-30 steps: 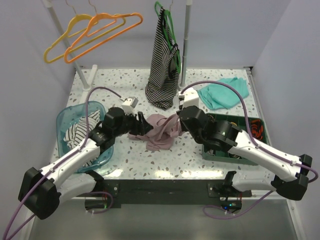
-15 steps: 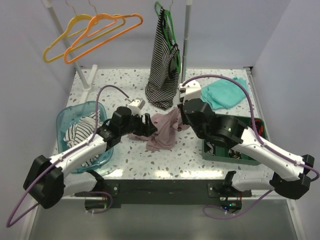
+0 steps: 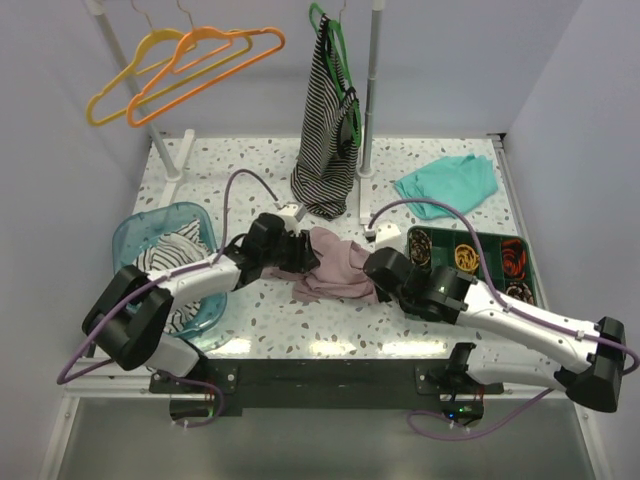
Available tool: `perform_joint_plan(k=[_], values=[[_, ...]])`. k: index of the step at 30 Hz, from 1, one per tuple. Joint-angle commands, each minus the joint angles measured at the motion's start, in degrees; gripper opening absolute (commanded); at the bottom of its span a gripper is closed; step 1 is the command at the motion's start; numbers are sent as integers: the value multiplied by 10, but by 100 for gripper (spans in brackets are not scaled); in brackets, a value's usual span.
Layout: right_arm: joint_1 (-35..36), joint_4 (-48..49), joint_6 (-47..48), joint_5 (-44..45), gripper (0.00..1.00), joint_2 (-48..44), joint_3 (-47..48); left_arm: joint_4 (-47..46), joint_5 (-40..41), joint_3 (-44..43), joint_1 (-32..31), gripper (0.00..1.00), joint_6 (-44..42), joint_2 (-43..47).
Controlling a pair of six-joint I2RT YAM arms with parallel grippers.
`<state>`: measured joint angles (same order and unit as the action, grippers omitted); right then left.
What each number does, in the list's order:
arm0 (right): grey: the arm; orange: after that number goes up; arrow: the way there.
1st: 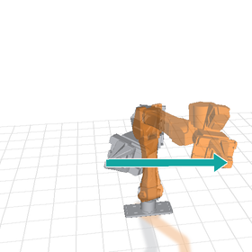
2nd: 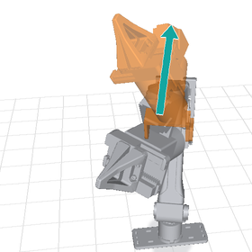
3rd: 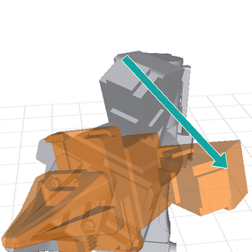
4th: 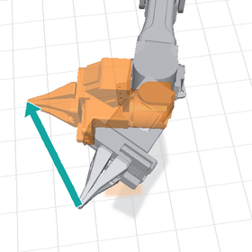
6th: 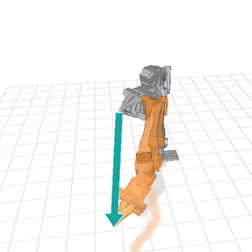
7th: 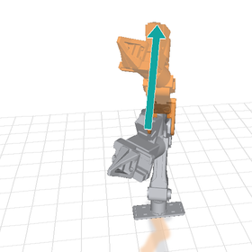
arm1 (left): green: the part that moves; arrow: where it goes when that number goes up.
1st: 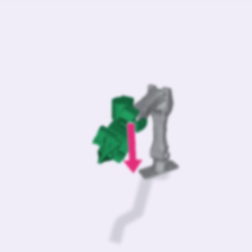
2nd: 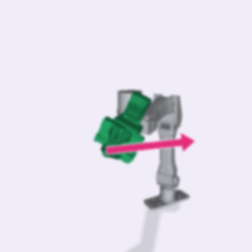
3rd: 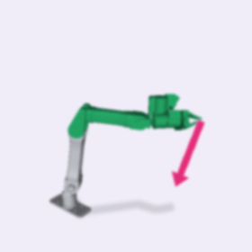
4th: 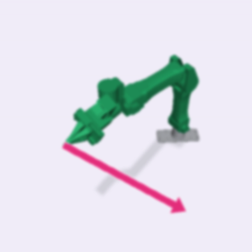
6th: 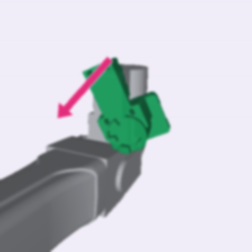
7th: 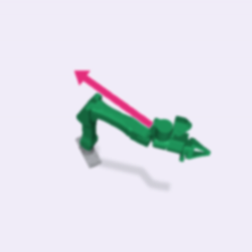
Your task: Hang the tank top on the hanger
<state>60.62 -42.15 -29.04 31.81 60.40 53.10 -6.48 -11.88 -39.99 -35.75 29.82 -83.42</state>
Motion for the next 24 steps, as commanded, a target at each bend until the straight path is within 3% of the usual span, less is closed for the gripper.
perform_joint_plan(k=[1, 7, 9, 15, 19, 20, 22, 24], values=[[-1, 23, -84, -87, 0, -32, -81, -43, -10, -18, -16, 43, 8, -8], [-2, 58, -88, -115, 0, -2, -114, -20, -23, 9, -27, 15, 23, 4], [-2, 72, -82, -127, 0, 8, -121, 11, 14, 12, -31, 0, 28, 24], [-2, 88, -67, -165, 0, 19, -142, 209, 196, 65, -32, 0, 139, 156], [-2, 88, -55, -197, 1, 3, -159, 240, 207, 111, -32, 0, 172, 256], [-2, 99, -51, -202, 4, 5, -162, 234, 202, 105, -32, 22, 152, 262], [-2, 103, -48, -222, 8, 14, -164, 230, 195, 81, -33, 52, 126, 254], [-2, 112, -52, -229, 15, 24, -165, 206, 171, 41, -32, 62, 74, 240]])
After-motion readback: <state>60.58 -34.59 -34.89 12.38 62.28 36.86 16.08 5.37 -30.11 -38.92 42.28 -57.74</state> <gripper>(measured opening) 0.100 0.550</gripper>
